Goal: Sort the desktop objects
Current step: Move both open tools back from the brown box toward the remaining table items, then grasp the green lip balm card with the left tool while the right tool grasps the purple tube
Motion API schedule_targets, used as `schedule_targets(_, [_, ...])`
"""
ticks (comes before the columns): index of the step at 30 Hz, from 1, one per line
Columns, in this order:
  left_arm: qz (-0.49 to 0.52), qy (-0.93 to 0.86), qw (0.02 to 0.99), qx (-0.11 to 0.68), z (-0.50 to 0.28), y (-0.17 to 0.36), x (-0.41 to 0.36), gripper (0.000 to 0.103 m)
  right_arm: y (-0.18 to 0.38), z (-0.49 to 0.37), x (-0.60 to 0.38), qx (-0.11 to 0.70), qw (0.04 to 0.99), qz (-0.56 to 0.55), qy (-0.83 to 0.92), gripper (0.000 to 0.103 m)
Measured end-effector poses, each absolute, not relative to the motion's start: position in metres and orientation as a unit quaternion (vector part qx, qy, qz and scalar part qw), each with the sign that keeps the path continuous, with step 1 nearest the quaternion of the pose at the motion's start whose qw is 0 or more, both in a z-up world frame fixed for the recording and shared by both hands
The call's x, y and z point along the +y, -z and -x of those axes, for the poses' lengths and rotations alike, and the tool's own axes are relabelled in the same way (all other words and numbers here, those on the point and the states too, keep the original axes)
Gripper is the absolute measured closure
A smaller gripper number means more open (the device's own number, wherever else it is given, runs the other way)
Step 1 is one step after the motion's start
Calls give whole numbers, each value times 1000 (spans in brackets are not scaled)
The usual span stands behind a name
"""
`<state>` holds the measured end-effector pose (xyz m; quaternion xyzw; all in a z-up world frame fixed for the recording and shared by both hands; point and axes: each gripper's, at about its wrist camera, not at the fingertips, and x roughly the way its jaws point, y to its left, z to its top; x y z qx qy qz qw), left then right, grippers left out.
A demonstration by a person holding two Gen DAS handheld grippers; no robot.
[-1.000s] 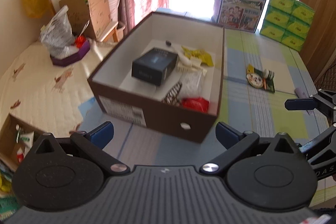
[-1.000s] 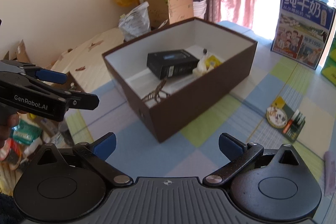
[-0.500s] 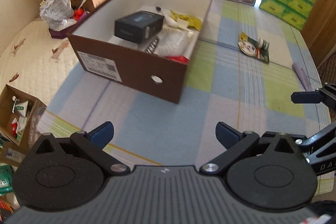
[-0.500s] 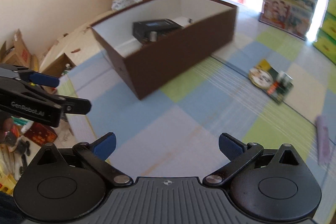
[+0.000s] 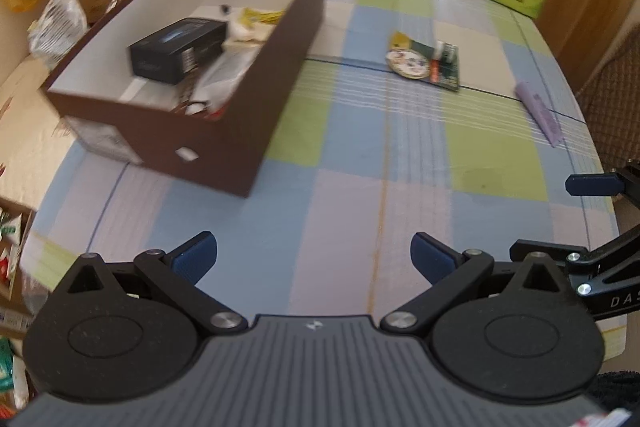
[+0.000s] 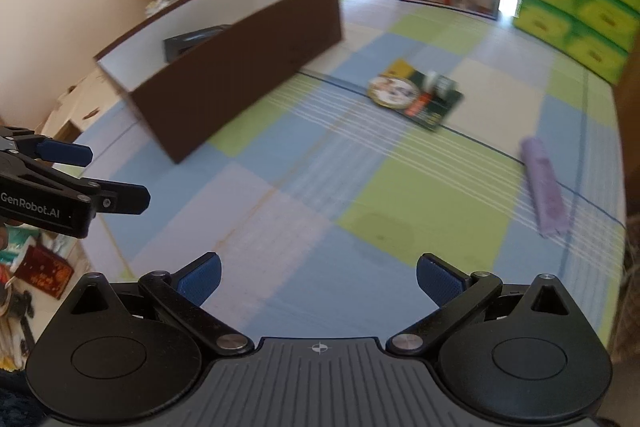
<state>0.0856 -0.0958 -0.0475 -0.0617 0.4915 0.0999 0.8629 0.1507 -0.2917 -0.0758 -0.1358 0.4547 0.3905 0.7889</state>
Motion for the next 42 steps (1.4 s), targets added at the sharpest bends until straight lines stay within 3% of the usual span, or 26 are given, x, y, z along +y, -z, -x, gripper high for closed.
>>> schedule_targets(13, [30, -23, 867, 497, -148, 62, -142, 1, 89, -189, -341, 465, 826, 107, -300, 2])
schedule_targets(28, [-10, 24, 884, 466, -242, 90, -160, 4, 120, -286, -358, 402, 878, 92, -241, 3])
schedule_targets(42, [-38, 67, 897, 435, -333, 106, -176, 10, 156, -347, -338, 410, 869, 122, -249, 41])
